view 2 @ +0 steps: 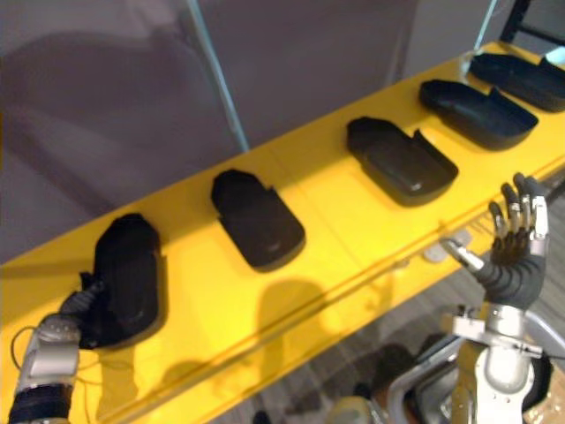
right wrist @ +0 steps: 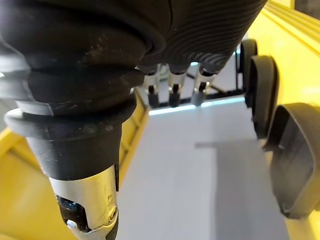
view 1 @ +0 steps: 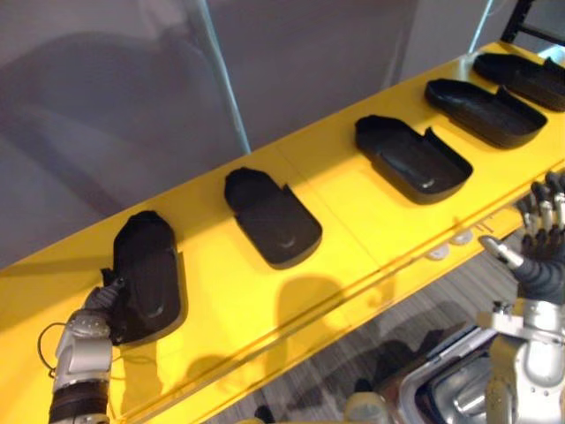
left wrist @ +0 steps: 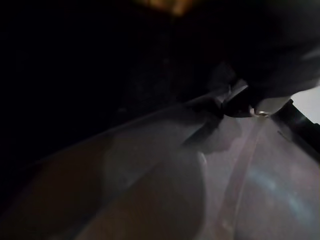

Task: Walk over and take plastic housings, then place them on the shelf

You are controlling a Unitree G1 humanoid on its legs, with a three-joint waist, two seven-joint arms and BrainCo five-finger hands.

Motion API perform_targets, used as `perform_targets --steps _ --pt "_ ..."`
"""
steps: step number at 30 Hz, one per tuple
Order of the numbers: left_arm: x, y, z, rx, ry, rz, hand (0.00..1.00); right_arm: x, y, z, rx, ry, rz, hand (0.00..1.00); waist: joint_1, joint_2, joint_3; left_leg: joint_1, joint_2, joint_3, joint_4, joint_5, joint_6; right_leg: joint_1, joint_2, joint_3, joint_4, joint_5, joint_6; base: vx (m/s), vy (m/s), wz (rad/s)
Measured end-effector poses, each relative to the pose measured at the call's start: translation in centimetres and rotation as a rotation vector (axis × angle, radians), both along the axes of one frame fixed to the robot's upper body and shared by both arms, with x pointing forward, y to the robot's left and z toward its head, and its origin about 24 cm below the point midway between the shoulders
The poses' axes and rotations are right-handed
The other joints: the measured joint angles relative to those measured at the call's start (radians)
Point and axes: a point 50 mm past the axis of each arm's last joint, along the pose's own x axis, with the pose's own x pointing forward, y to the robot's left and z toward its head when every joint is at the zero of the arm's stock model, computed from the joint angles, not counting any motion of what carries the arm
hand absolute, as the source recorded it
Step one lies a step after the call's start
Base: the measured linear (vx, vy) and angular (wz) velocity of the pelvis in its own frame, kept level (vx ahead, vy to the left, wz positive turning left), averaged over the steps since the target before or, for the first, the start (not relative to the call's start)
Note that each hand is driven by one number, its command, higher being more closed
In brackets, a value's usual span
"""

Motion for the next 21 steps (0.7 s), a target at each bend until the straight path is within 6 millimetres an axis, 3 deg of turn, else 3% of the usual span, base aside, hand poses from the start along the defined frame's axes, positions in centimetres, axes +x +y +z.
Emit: perform_targets --steps 10,11,21 --pt "-0.71 0.04 -0.67 0.022 -0.021 0.091 1.0 -0.05 -0.05 -0.09 0.017 -0.003 -0.016 0.0 -0.001 -0.001 0.001 0.0 0.0 0.0 0.001 0.0 0.0 0.001 0.0 0.0 0.0 0.0 0.0 0.0 0.0 0.0" --pt "-0.81 0.09 -0.71 0.024 -0.02 0.093 0.0 -0.05 -0.06 -0.09 0.017 -0.003 -0.017 0.0 -0.001 -0.001 0.001 0.0 0.0 0.0 0.001 0.0 0.0 0.001 0.0 0.0 0.0 0.0 0.0 0.0 0.0 0.0" --pt "-1.05 0.37 -1.01 0.045 -0.026 0.11 0.0 -0.05 -0.05 -0.08 0.016 -0.003 -0.014 0.0 -0.001 -0.004 0.002 -0.001 0.0 0.0 0.001 0.0 0.0 0.001 0.0 0.0 0.0 0.001 0.001 0.0 0.0 0.0"
